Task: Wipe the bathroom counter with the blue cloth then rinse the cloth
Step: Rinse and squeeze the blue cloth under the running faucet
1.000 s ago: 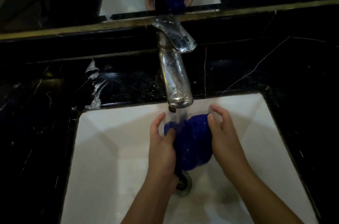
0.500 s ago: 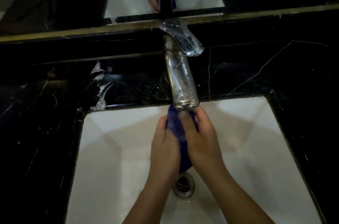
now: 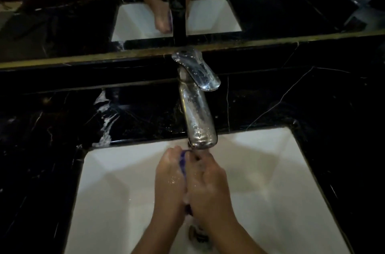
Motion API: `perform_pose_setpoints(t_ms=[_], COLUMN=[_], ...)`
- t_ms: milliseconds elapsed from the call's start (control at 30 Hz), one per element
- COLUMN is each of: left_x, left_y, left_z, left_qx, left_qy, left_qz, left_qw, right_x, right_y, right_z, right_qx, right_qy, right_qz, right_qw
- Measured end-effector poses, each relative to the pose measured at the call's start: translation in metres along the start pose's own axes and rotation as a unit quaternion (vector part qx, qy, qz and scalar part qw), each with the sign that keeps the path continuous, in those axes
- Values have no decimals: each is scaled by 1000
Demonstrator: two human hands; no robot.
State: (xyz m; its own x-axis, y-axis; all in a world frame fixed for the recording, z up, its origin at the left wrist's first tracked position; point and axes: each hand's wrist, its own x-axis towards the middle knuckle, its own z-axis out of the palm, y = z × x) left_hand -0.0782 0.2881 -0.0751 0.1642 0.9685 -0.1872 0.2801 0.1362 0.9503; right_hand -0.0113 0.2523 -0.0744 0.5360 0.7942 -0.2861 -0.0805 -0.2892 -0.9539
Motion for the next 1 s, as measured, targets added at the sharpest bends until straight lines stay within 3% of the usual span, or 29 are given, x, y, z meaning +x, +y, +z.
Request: perform_pose_setpoints(t_ms=[67,200,300,600,867,1000], left_x=[-5,-9,-13,-8,-4,-5], left_y=[-4,-14,-10,-2,-7,-11], left_z=[1,5,14,7,11,18], left_qx=[5,16,-61,-41,-13,-30], left_qy=[-15,-14,-7,20,1,-2], left_qz=[22,-40,-73,-23,-53,-55], left_qw=[1000,999,995,999,998,998], right_x=[2,1,12,7,12,23], right_y=[0,1,1,8,15,18], right_z=[-1,-3,-8,-6,-3,-7], right_qx=[1,-62,-30,5,-47,-12], right_qy=[-3,3,9,1,25,22], right_qz=[-3,-28,-16,4,-17,12], right_qw=[1000,998,999,1000,998,1000])
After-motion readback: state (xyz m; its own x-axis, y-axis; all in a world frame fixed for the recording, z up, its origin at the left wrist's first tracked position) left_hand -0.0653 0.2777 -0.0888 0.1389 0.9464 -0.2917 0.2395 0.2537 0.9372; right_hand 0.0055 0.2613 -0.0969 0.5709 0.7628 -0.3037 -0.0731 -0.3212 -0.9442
